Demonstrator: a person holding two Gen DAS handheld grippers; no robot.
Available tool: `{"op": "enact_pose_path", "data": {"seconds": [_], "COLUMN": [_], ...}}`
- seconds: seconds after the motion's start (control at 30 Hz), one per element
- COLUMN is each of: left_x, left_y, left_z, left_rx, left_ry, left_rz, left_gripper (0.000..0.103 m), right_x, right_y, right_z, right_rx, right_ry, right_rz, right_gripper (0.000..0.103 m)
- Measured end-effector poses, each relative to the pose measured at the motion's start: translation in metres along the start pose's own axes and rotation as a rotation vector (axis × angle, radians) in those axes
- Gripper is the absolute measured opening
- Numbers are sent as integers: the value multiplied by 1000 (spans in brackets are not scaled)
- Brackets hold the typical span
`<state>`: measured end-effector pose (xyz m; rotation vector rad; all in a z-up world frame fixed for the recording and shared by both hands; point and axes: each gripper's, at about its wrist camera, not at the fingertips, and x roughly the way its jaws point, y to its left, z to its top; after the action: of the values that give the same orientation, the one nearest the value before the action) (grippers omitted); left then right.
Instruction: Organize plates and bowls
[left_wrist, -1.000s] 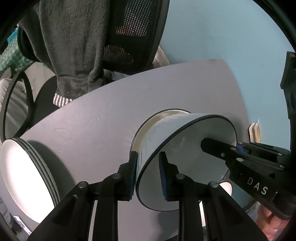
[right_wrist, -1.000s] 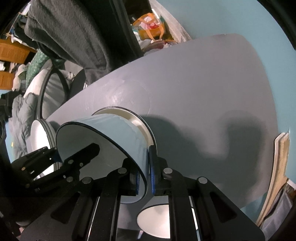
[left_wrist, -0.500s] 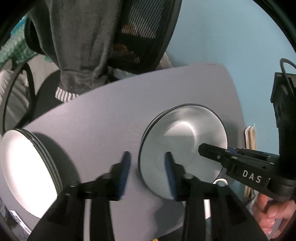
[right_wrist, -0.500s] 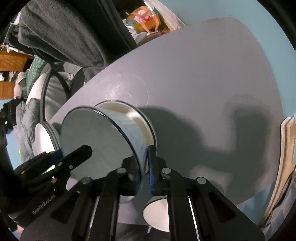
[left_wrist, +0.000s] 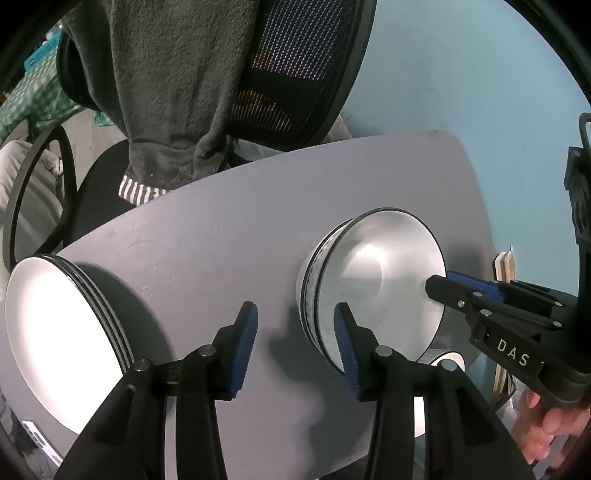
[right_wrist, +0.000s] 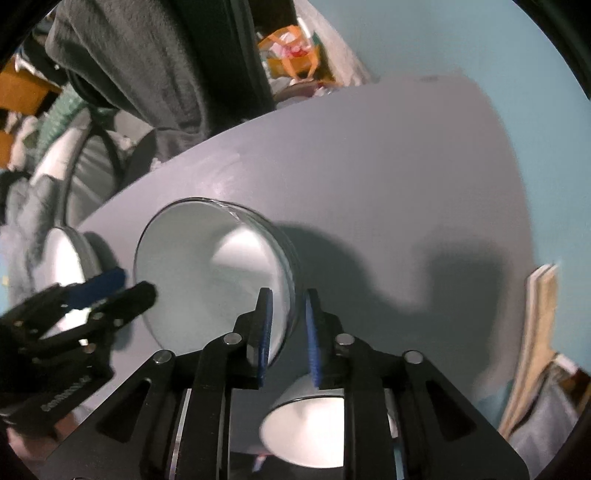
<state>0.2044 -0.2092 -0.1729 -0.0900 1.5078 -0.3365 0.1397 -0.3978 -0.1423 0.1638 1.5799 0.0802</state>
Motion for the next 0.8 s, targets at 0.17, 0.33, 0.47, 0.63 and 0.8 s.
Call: {"op": "enact_pose_path", "data": {"seconds": [0.17, 0.33, 0.47, 0.63, 0.8], "left_x": [-5, -21, -33, -54, -71], "left_y": [-3, -10, -15, -16, -10], "left_z": [-2, -11, -22, -44, -65], "left_rx": [12, 45, 87, 110, 89], "left_ry": [-6, -53, -74, -104, -114], "left_rz": [1, 18, 33, 39, 23], "left_gripper": [44, 54, 57, 73, 73], "right_x": [1, -9, -24, -42, -59], "right_y": [-3, -4, -1, -1, 5], "right_z": [-3, -11, -21, -38, -59], "right_rx": [-2, 4, -11, 1, -7], "right_ry": [0, -44, -97, -136, -180], "right_rz": [-8, -51, -64, -47, -73], "right_gripper": [19, 38, 54, 58, 60]}}
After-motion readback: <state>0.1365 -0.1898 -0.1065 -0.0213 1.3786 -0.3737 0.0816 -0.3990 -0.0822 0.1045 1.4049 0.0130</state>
